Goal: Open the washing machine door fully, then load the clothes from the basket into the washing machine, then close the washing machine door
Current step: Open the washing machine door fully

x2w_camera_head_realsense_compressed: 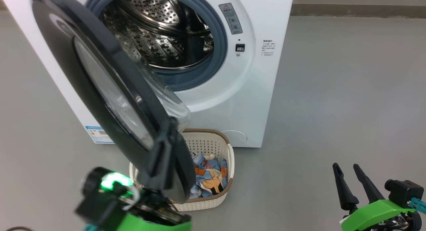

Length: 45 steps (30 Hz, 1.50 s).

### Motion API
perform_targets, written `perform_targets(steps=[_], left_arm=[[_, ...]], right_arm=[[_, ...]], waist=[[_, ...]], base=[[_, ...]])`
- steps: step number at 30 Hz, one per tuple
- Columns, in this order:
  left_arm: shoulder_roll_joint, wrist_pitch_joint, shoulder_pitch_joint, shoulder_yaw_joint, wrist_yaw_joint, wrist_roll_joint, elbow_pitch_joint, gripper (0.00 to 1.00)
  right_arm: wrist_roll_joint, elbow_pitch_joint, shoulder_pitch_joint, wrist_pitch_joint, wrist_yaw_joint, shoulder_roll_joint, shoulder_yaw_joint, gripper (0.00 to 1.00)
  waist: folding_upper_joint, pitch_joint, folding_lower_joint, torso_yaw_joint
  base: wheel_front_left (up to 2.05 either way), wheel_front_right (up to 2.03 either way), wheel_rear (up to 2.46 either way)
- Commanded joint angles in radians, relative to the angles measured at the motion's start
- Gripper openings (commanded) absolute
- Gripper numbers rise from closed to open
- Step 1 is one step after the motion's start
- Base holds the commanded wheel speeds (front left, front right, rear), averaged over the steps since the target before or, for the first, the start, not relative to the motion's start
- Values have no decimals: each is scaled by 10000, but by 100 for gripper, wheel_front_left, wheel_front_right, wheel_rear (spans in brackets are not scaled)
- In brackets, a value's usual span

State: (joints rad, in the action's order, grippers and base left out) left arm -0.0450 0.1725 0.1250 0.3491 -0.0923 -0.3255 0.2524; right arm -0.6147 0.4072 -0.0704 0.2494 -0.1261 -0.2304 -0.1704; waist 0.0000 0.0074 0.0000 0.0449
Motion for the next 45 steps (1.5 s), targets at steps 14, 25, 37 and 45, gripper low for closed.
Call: perform_targets(steps=[14, 25, 37, 45], left_arm=[[-53, 442, 1198, 1317, 292, -977, -3029, 0], [-53, 813, 1970, 1499, 398, -1514, -5349, 0], [-53, 889, 2154, 1280, 477, -1716, -5936, 0], [-53, 891, 1912, 1040, 505, -1541, -5809, 0]], right_arm=[[250, -327, -265, 124, -46, -126, -181, 100], [363, -338, -444, 124, -46, -89, -127, 100], [413, -424, -453, 124, -46, -167, -68, 100], [483, -469, -441, 124, -46, -211, -38, 100]], waist=[[0, 435, 0, -311], [0, 612, 0, -366], [0, 630, 0, -159], [0, 580, 0, 109]], base=[[0, 0, 0], [0, 0, 0], [0, 0, 0], [0, 0, 0]])
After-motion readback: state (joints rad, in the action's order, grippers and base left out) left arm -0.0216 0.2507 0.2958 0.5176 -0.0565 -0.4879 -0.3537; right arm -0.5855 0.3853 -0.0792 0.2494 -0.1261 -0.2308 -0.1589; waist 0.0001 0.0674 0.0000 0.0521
